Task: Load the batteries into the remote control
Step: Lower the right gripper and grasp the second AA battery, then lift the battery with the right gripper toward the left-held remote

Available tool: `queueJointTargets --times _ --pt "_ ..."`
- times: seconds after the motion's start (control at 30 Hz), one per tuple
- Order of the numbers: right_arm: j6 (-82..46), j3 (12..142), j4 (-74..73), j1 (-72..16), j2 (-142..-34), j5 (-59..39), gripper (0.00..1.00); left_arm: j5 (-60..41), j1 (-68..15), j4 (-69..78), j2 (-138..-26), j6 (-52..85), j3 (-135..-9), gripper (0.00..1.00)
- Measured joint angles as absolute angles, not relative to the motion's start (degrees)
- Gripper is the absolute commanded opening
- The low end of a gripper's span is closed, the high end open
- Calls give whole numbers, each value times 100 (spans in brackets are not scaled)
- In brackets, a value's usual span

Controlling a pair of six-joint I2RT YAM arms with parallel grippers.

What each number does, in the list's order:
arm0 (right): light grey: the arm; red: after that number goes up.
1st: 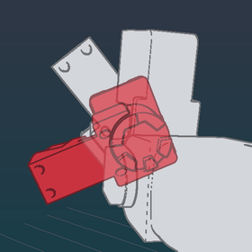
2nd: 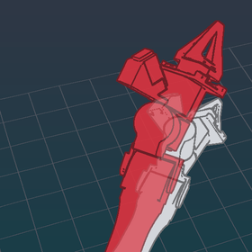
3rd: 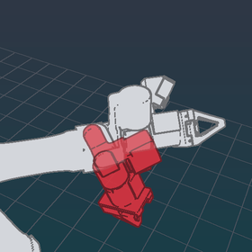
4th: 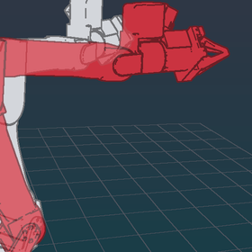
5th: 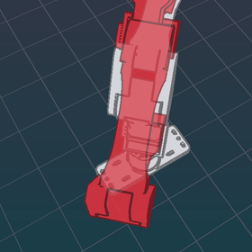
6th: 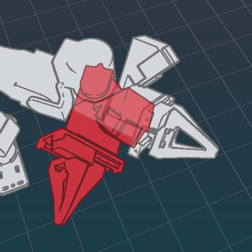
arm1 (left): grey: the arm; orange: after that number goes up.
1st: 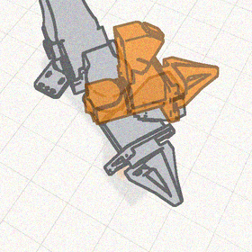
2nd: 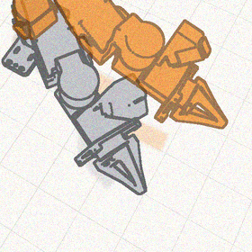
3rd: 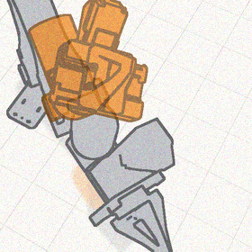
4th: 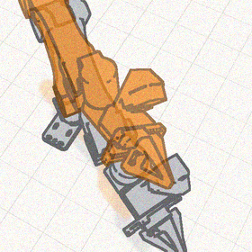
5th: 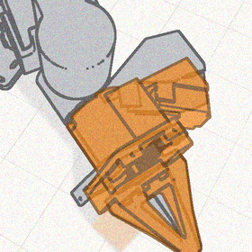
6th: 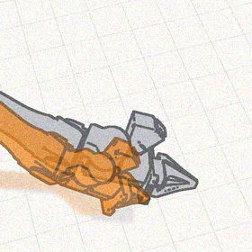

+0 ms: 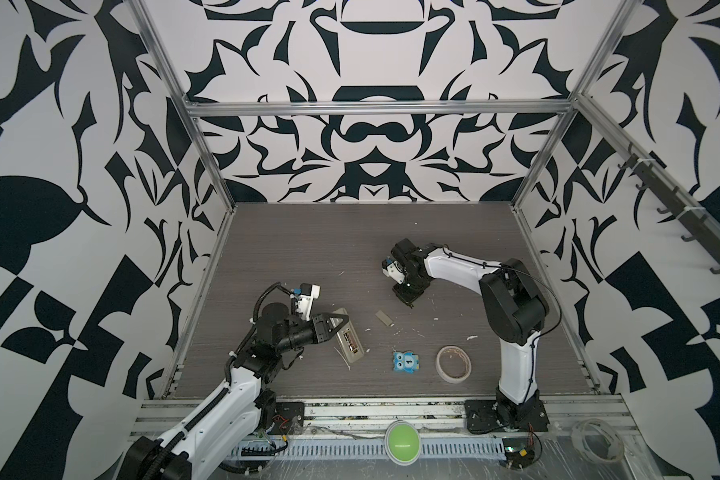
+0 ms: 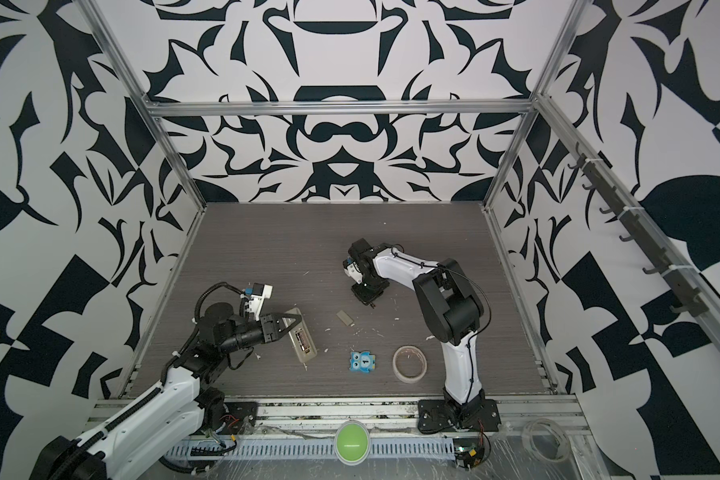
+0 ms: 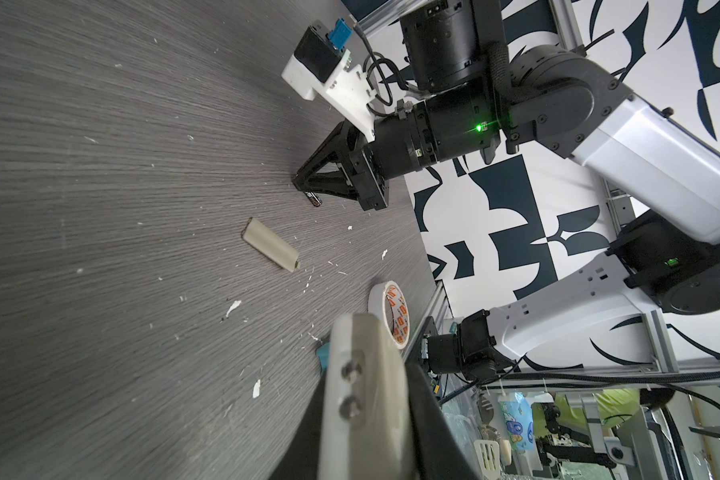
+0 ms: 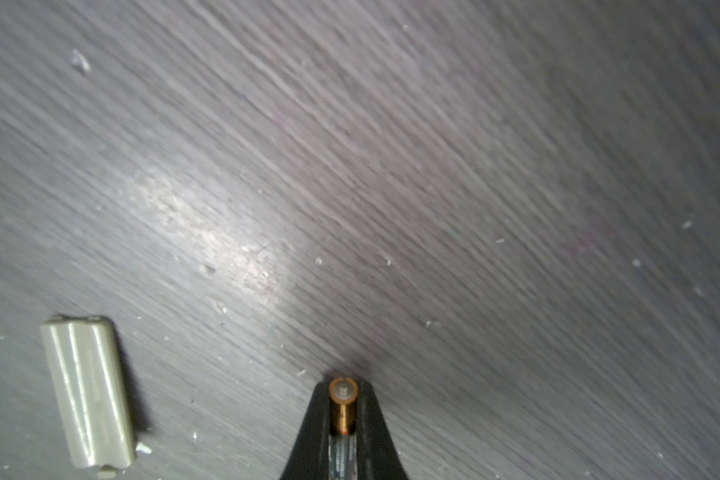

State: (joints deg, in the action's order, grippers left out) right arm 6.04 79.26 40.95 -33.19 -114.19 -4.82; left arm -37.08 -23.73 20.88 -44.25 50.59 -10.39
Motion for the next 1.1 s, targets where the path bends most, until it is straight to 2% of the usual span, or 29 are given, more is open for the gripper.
queueJointTargets --times 0.33,1.1 --pt "604 7850 4088 -3326 -11268 -489 0 -3726 -2373 2211 -4558 5098 -1039 0" --pt "635 6810 3225 -3686 -9080 -1074 0 -3723 -2373 2473 -4790 5162 -1055 0"
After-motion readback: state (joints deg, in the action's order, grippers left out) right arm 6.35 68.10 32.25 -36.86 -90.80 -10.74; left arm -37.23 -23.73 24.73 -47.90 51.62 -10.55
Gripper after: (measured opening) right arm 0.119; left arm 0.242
